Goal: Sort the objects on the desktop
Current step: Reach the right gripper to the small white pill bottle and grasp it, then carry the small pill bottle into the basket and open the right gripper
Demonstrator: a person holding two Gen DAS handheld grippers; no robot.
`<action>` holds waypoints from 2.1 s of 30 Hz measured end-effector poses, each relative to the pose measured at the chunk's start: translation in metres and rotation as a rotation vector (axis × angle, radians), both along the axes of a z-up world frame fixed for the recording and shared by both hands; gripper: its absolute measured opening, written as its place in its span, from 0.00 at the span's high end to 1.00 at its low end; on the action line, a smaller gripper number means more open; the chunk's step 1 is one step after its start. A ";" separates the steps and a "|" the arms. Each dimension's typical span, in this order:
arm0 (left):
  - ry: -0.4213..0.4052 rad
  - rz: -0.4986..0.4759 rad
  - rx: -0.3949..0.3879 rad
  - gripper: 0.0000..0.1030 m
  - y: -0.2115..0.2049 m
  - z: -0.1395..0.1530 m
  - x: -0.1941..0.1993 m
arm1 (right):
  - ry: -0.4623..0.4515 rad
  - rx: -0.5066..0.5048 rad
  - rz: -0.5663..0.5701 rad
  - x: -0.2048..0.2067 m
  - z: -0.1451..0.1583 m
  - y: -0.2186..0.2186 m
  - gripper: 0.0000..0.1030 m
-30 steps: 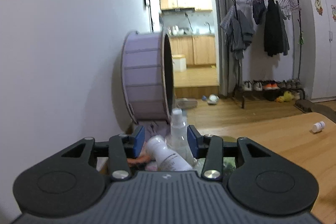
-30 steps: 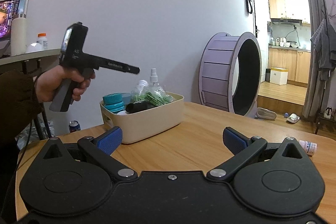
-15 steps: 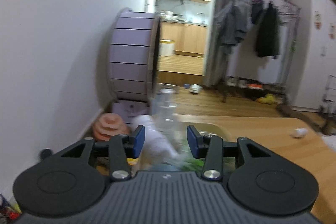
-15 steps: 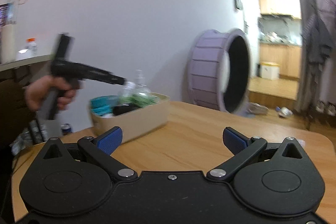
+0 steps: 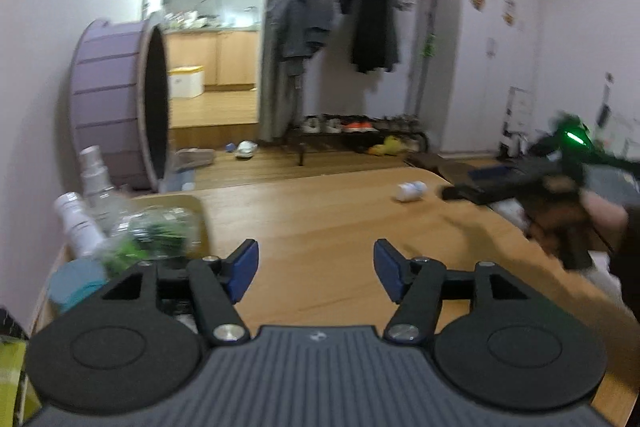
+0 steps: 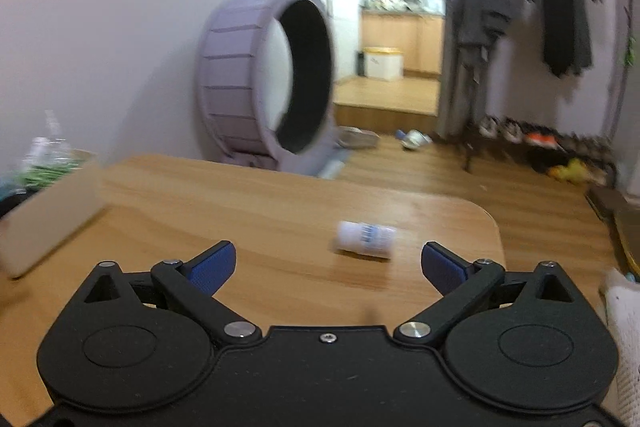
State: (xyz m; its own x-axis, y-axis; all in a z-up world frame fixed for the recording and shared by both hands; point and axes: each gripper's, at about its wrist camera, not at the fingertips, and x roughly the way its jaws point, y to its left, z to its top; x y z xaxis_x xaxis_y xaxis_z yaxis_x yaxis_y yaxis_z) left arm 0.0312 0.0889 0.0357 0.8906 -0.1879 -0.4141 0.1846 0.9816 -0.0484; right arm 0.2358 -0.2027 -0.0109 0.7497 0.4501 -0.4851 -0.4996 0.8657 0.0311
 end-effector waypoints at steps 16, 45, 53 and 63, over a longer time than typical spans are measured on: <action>-0.010 -0.031 0.002 0.39 -0.020 -0.021 0.001 | 0.134 0.008 -0.147 0.068 -0.034 0.020 0.24; -0.059 0.264 -0.152 0.38 0.050 -0.012 -0.097 | 0.072 0.208 0.559 -0.091 0.064 0.200 0.53; -0.062 0.259 -0.150 0.38 0.059 -0.014 -0.101 | 0.090 0.203 0.572 -0.102 0.060 0.226 0.44; -0.056 0.268 -0.107 0.25 0.049 -0.018 -0.096 | 0.041 0.176 0.535 -0.114 0.064 0.198 0.31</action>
